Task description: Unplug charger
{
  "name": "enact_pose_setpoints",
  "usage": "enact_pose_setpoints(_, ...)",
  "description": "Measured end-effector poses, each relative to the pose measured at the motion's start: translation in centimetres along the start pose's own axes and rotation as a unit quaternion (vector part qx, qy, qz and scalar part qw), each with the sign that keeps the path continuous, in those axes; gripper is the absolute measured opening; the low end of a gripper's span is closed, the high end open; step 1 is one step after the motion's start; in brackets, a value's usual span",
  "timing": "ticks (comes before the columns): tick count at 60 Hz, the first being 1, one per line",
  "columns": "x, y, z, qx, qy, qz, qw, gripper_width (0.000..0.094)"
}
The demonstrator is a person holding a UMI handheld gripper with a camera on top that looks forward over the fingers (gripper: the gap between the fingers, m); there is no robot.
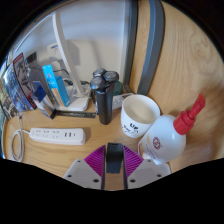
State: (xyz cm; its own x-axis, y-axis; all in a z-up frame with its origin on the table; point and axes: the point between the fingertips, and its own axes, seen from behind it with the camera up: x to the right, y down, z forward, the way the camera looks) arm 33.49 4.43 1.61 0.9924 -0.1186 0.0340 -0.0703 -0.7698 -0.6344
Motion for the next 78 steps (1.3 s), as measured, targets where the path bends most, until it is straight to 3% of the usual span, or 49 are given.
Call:
enact_pose_setpoints(15, -1.2, 0.0, -1.3, 0.011, 0.005, -0.005, 1.000, 0.0365)
enact_pose_setpoints(17, -1.5, -0.4, -1.9, 0.018, 0.006, -0.001, 1.000, 0.0508)
enact_pose_setpoints(19, -1.8, -1.1, -2.7, 0.029, 0.008, 0.004, 1.000, 0.0560)
enact_pose_setpoints(25, -3.2, -3.6, -5.9, 0.059, 0.012, 0.012, 0.998, 0.0879)
enact_pose_setpoints(28, -4.0, -5.0, -7.9, 0.074, 0.014, 0.019, 0.997, 0.0844)
enact_pose_setpoints(36, -7.9, -8.5, -14.1, 0.125, 0.002, 0.024, 0.992, 0.0856)
enact_pose_setpoints(44, -13.6, -9.1, -19.6, 0.154, -0.025, 0.021, 0.987, 0.0856)
enact_pose_setpoints(63, -26.0, -2.6, -25.7, 0.145, -0.068, 0.030, 0.987, 0.0859)
enact_pose_setpoints(78, -30.9, 2.8, -27.6, 0.137, -0.066, 0.012, 0.988, 0.0849)
